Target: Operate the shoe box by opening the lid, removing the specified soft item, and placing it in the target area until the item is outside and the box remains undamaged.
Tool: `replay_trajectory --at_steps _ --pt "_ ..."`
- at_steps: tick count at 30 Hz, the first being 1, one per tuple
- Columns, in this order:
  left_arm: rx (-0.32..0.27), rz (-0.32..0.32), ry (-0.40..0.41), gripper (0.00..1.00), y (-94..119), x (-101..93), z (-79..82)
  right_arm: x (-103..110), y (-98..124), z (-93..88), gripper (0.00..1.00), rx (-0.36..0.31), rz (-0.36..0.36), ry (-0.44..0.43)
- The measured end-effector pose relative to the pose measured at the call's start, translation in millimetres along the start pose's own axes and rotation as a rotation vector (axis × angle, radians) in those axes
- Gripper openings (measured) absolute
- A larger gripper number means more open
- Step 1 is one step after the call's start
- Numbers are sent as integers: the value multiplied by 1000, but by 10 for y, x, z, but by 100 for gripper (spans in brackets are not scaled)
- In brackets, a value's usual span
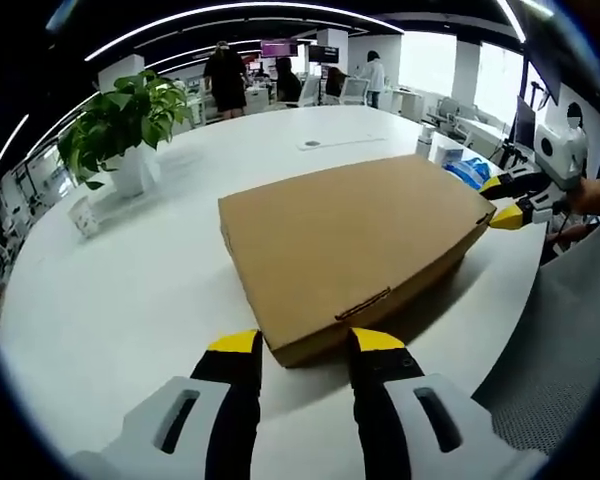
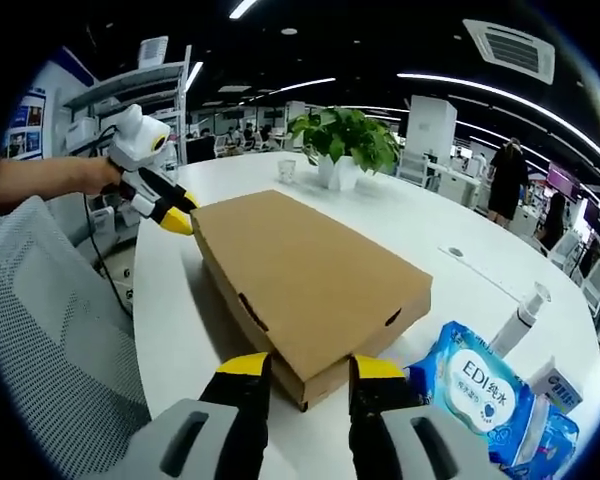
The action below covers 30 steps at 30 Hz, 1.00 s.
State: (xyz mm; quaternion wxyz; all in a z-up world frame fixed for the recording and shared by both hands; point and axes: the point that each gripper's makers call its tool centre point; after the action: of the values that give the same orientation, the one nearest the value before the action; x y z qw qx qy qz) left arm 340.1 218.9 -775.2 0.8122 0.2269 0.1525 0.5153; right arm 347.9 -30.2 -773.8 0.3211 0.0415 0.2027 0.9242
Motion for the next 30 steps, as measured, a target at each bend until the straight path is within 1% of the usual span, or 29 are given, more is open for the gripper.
replay_trajectory --at_steps 4,6,13,30 --pt "-3 -1 0 34 -47 10 32 -46 -26 4 28 2 -7 -1" --pt "-3 -2 0 34 -75 15 49 -64 -51 -28 28 13 -8 -16" --pt "-7 -4 3 34 -163 54 100 -164 -104 1 29 10 -18 -11" --pt "-10 -15 22 33 -504 206 328 -544 -367 97 30 15 -42 -19"
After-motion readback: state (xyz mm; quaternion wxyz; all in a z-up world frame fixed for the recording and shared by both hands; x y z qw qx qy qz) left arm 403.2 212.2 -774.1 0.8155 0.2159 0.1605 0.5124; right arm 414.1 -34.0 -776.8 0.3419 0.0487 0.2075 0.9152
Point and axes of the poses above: the point that each gripper's makers call its tool centre point, and the gripper's own axes: y roughly backward along the fingers, x roughly to its left, z roughly out of its top, and after that the axes turned 12 degrees about -x, right-handed
